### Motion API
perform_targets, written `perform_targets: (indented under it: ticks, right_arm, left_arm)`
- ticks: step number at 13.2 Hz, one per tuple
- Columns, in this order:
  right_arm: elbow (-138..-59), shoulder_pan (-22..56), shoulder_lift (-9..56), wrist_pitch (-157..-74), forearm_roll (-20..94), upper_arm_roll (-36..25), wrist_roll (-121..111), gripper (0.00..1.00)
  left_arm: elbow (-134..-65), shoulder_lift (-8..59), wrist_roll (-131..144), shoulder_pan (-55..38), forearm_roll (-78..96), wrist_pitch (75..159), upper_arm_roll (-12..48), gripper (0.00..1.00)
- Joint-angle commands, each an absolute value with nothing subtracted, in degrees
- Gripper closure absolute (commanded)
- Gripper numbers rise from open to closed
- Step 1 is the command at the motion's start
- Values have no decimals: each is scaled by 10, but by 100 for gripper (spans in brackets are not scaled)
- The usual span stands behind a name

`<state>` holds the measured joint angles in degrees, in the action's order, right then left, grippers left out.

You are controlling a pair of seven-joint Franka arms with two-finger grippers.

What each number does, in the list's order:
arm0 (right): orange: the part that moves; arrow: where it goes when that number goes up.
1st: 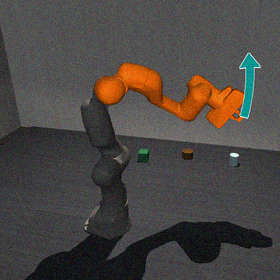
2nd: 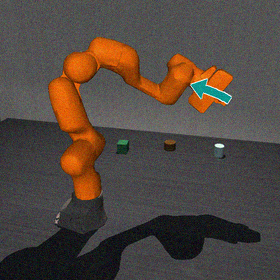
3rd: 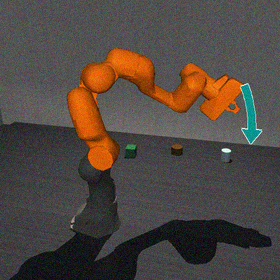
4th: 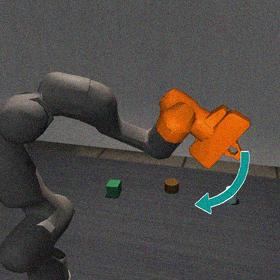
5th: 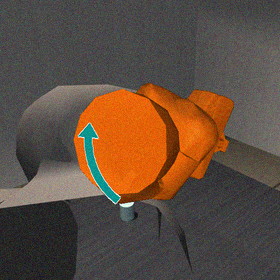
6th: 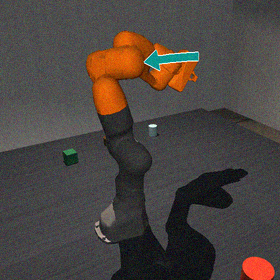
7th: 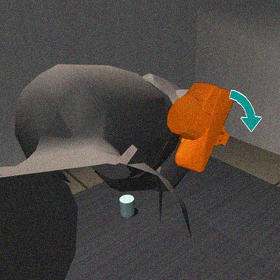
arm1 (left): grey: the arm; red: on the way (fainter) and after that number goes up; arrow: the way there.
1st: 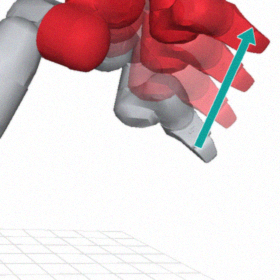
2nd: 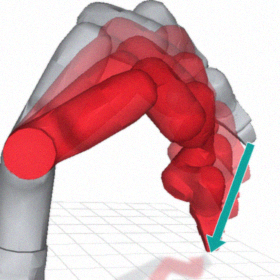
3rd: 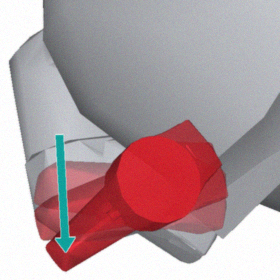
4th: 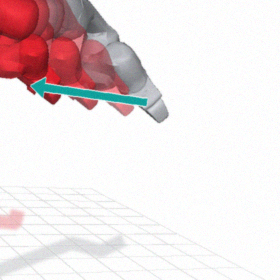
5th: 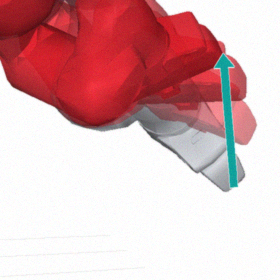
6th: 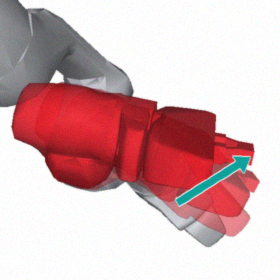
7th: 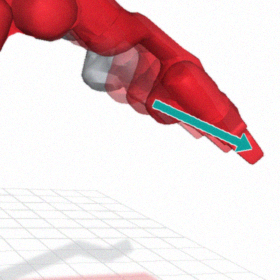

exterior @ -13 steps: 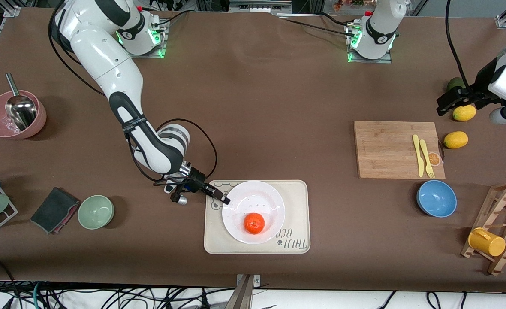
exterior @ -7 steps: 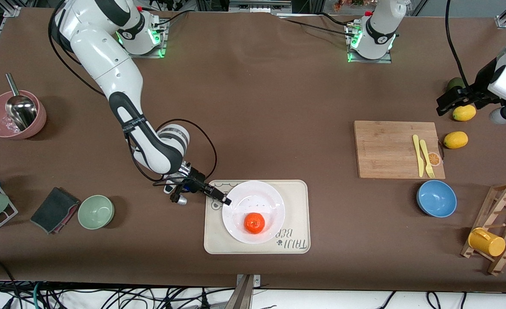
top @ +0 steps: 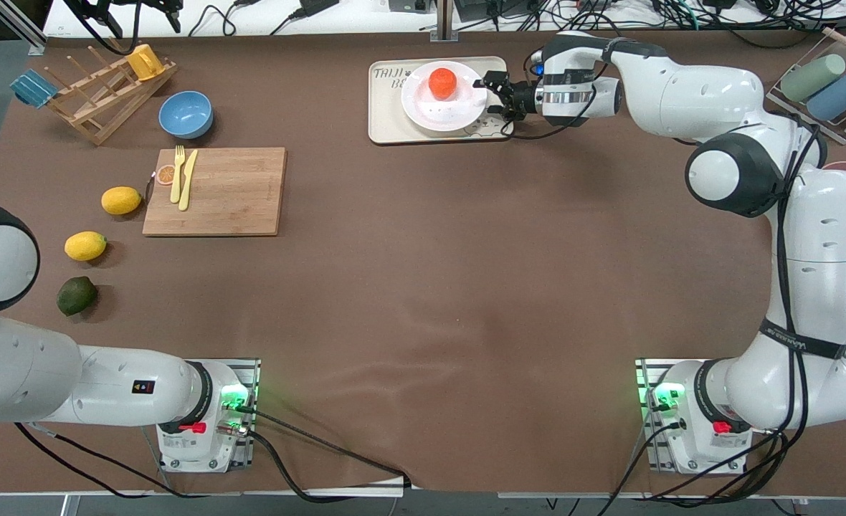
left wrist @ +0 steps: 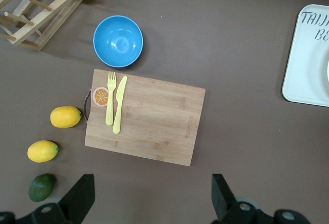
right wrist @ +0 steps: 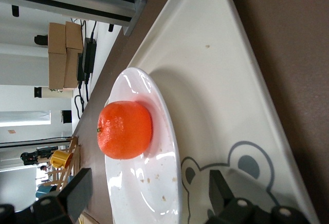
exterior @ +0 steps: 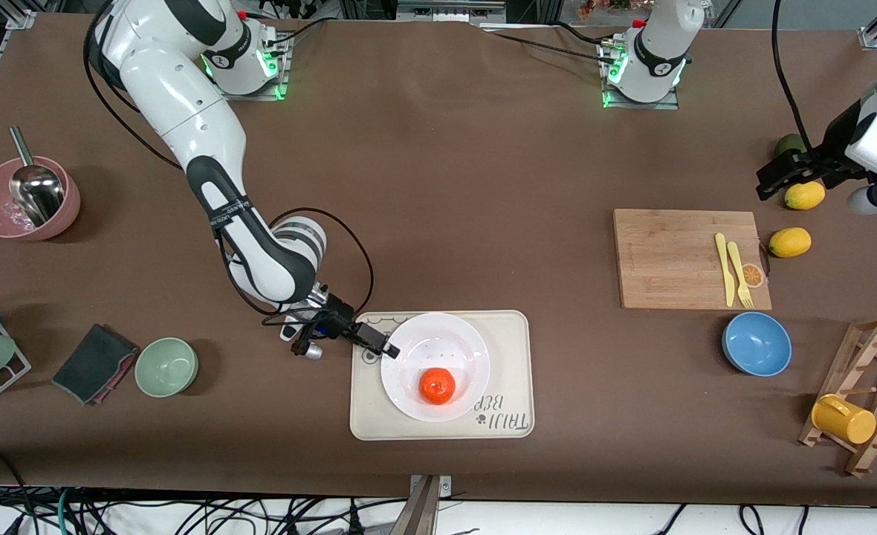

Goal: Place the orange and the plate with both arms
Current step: 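Open the right gripper and release the plate rim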

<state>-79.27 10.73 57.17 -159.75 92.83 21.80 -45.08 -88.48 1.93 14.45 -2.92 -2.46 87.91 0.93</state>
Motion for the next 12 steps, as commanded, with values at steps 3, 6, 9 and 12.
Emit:
perform_targets:
  ticks: [3, 6, 9, 12]
  right_arm:
    - [-793, 109, 555, -1607, 920, 216, -449, 0]
    - [-803, 109, 544, -1608, 885, 215, -449, 0]
    - [-830, 108, 531, -1607, 825, 208, -448, 0]
    - [-857, 108, 511, -1601, 798, 196, -449, 0]
  left_arm:
    - [-867, 26, 137, -26, -23, 867, 11, 0]
    - [-867, 26, 137, -25, -18, 867, 8, 0]
    - [-871, 26, 135, -23, -17, 817, 8, 0]
    - [-875, 25, 136, -23, -16, 796, 8, 0]
